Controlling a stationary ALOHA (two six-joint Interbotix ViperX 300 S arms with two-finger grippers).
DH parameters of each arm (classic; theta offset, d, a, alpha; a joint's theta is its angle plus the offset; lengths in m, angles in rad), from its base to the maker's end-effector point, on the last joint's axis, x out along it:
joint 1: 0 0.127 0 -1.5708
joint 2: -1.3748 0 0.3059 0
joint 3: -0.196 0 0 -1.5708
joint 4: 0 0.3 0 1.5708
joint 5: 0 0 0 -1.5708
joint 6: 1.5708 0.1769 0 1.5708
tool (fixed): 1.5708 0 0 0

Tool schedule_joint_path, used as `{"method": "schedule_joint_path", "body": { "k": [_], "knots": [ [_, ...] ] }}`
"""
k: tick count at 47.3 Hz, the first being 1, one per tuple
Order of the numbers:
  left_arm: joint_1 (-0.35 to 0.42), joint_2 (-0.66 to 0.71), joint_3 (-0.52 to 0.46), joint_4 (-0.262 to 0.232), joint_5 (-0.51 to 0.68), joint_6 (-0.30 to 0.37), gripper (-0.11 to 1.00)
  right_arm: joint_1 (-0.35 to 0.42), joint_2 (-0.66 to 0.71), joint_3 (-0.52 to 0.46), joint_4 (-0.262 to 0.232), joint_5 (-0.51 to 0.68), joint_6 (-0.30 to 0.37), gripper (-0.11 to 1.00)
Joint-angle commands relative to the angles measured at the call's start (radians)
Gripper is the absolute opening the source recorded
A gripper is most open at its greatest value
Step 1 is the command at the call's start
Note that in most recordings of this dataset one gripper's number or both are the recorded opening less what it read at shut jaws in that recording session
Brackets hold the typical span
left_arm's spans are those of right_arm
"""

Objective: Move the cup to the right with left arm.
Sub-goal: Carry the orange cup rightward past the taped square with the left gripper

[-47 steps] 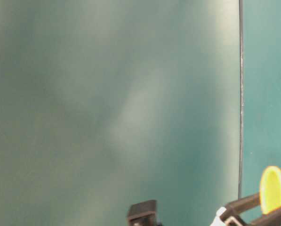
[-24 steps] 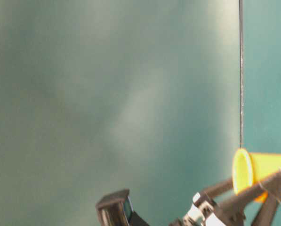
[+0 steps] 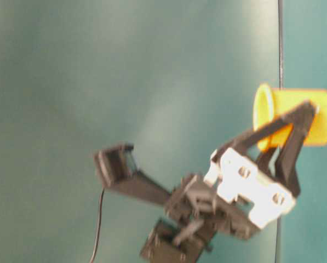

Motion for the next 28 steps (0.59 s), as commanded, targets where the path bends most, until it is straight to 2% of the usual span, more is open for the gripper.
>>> {"method": "schedule_joint_path", "body": {
  "k": [1,28],
  "knots": [
    [-0.002,0.006,-0.064,0.002,0.015,0.002,0.71,0.000,0.003,-0.034,0.002,-0.003,0.000,0.00],
    [-0.002,0.172,-0.345,0.008,0.140,0.003,0.71,0.000,0.003,-0.035,0.000,-0.008,-0.002,0.00]
  ]
}}
